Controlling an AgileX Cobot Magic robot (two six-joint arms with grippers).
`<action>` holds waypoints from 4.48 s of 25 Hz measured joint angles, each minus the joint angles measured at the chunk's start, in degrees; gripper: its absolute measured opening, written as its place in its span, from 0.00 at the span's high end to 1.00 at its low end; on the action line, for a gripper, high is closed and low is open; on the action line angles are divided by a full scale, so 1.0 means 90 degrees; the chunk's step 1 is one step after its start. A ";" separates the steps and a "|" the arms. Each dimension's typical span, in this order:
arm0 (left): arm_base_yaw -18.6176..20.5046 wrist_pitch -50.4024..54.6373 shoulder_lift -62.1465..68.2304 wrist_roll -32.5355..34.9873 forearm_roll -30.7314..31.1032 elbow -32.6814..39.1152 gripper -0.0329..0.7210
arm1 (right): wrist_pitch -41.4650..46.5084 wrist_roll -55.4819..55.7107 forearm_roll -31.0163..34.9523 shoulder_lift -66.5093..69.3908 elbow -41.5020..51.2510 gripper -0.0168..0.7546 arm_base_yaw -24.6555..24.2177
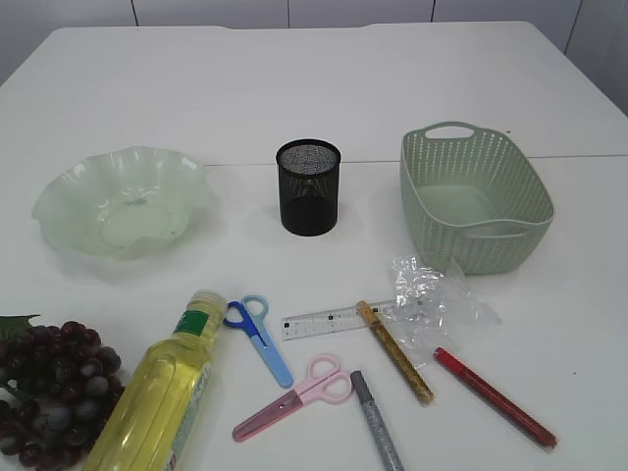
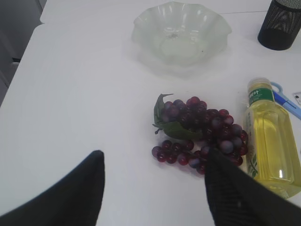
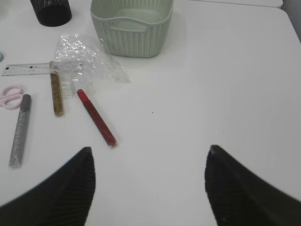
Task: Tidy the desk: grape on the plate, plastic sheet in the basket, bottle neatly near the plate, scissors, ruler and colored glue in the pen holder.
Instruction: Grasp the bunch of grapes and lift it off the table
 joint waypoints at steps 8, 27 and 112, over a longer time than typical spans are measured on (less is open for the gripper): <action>0.0000 0.0000 0.0000 0.0000 0.0000 0.0000 0.31 | 0.0000 0.0000 0.0000 0.0000 0.0000 0.29 0.0000; 0.0000 0.0000 0.0000 0.0000 -0.0057 0.0000 0.31 | 0.0000 0.0000 0.0000 0.0000 0.0000 0.29 0.0000; -0.0900 -0.0972 1.0624 -0.1169 -0.2206 -0.2510 0.09 | 0.0453 0.0866 0.0582 0.8287 -0.3179 0.29 0.0000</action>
